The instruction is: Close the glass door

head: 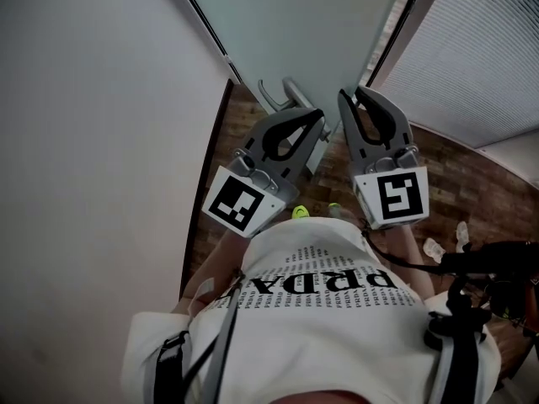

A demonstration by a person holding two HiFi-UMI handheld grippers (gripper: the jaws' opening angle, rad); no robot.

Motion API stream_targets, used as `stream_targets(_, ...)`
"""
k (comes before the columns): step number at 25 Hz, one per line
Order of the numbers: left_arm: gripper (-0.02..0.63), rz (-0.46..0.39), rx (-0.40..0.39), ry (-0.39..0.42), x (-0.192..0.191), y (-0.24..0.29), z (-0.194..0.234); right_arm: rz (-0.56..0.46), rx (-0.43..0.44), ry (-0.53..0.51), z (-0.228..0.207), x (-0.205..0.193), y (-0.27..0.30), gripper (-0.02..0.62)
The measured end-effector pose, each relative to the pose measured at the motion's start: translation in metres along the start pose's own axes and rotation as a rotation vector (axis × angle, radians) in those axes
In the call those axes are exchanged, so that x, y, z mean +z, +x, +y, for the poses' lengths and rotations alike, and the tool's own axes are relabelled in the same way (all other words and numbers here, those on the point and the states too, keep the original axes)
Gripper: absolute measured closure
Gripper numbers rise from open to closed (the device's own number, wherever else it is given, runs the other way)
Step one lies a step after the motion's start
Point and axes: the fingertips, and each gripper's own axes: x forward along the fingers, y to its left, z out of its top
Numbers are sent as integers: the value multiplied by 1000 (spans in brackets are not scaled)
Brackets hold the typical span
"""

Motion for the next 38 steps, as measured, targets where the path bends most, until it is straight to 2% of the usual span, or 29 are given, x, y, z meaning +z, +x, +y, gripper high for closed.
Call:
stream_targets(6, 614, -11, 19, -6, 0, 1, 2, -5, 31, -8, 6, 2, 1, 541)
stream_targets(12, 614, -25, 43, -1, -1, 1, 0, -11, 100, 18, 13, 1, 1, 541)
stream_targets(16, 614, -30, 76, 7, -1, 0, 3, -26, 125, -29, 19, 5, 2, 541)
stream_targets(20, 614, -34, 129, 15, -1, 1, 6, -34, 153, -30, 20, 10, 3, 545)
stream_targets(25, 614, -53, 165, 15, -17, 3, 12, -36, 178, -49, 18, -4, 7, 547)
stream_targets(30, 614, -84, 135, 22, -21, 2, 11, -21, 158, -73, 20, -11, 7, 546)
stream_targets(38, 614, -141, 8, 45, -14, 7, 12, 6, 59, -71, 14, -18, 4, 546)
